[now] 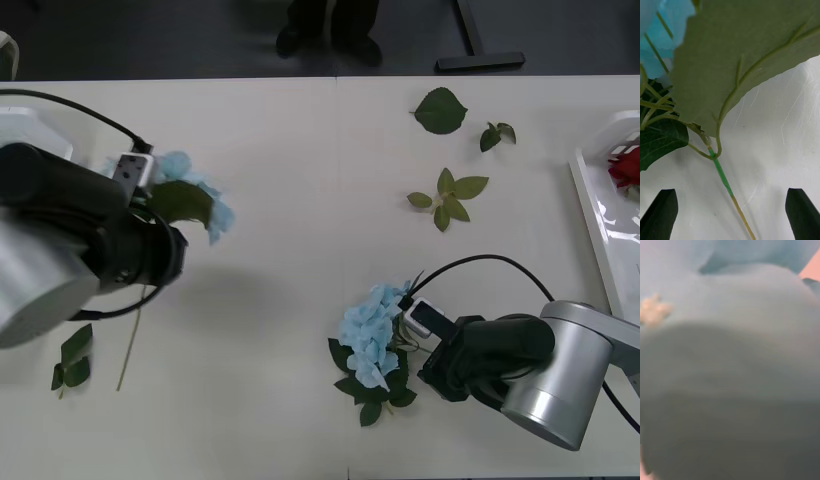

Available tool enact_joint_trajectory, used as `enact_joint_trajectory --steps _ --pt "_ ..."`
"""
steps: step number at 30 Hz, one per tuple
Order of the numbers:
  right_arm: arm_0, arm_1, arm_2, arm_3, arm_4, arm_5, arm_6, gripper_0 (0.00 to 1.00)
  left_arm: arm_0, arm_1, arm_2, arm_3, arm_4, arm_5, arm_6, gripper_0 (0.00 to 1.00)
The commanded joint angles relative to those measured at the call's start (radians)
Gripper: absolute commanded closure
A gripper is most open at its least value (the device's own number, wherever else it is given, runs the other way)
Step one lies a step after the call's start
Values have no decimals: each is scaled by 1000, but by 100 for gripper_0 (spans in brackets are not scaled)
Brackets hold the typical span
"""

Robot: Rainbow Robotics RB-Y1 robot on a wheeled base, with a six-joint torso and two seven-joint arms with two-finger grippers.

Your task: Place the red flowers into the right box and the blue flowers into the left box. If a person shows an open palm, hand one flower to the person first, then continue sorting.

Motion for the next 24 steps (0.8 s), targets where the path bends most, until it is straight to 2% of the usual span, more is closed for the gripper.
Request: enact_joint_trajectory --steps 1,7,9,11,12,14,15,20,21,22,24 --pt "-46 47 24 36 16 5 -44 17 -36 113 182 7 87 105 -180 100" --pt "-52 61 32 49 23 5 -54 17 -35 176 355 153 99 156 -365 100" --pt "-53 61 35 49 27 5 -55 22 -32 190 411 234 90 156 -437 100" --pt "-55 61 38 49 34 3 -58 38 -32 200 443 309 73 156 -505 100" --pt "-53 61 40 49 36 3 -61 60 -30 208 467 361 59 145 -546 100" --pt "-53 61 40 49 36 3 -67 88 -30 219 498 447 28 125 -608 100" --pt "-53 61 41 49 37 2 -70 98 -30 225 513 495 7 103 -643 100" --pt "-53 61 49 49 59 -7 -80 100 -26 256 578 686 -21 -10 -775 100" --pt "-53 61 49 49 59 -7 -80 100 -26 256 578 686 -21 -10 -775 100" --pt "-53 61 52 49 65 -10 -86 100 -23 260 602 766 -30 -67 -819 100" --pt "-53 61 53 49 68 -12 -90 100 -21 262 609 835 -53 -139 -861 100"
